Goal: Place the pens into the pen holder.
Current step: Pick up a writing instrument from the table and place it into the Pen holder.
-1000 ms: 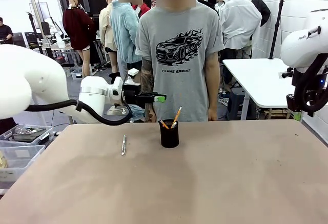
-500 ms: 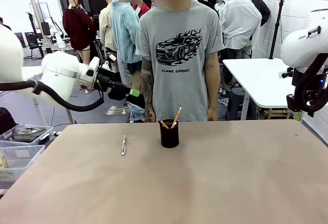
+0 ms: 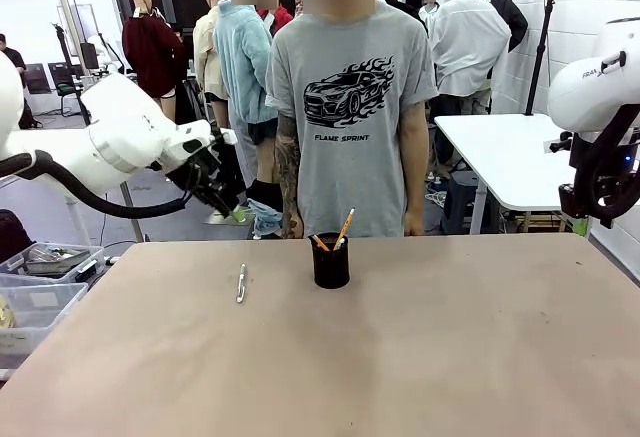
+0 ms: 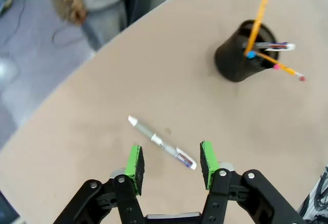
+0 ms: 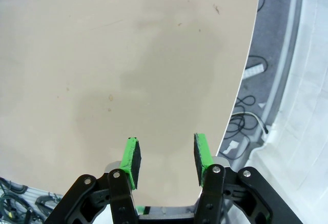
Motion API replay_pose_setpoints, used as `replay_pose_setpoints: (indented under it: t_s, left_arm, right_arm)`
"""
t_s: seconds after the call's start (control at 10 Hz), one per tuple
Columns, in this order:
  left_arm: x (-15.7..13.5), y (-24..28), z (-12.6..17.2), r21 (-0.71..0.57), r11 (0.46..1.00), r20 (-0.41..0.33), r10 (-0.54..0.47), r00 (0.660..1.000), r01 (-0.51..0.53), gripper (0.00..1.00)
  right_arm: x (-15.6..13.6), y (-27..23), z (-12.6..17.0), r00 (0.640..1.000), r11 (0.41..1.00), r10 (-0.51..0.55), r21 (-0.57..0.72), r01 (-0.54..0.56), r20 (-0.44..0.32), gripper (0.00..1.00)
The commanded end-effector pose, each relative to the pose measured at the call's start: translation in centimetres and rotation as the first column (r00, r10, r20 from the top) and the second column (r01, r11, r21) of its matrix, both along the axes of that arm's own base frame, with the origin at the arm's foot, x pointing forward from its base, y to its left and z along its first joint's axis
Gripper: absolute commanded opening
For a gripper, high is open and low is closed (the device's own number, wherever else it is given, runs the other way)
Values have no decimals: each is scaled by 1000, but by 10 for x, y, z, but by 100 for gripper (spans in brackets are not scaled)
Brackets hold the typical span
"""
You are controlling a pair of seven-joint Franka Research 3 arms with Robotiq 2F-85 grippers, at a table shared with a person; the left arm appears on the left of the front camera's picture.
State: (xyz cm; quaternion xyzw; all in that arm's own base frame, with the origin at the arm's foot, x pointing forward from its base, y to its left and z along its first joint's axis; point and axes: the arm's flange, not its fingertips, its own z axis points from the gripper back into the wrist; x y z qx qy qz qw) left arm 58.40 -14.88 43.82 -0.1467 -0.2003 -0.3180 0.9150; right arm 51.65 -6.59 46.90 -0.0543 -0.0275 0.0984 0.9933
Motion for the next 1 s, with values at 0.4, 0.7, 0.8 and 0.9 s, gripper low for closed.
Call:
replay_pose_setpoints:
  t_s: [0.4, 0.7, 0.8, 0.9]
  left_arm:
    - [17, -33, -57, 262, 938, -190, 280, 941, -227, 59]
    - [1, -20, -47, 205, 955, -167, 252, 953, -216, 59]
    - [7, -25, -57, 234, 944, -170, 275, 946, -233, 59]
    - [9, -39, -70, 299, 901, -136, 365, 921, -313, 59]
  right_arm:
    - [0, 0, -1, 1000, 1000, 9, -2, -9, -1, 54]
    - [0, 0, -1, 1000, 1000, 9, -2, -9, -1, 54]
    - [0, 0, -1, 1000, 1000, 9, -2, -9, -1, 54]
    - [0, 0, -1, 1000, 1000, 9, -2, -9, -1, 54]
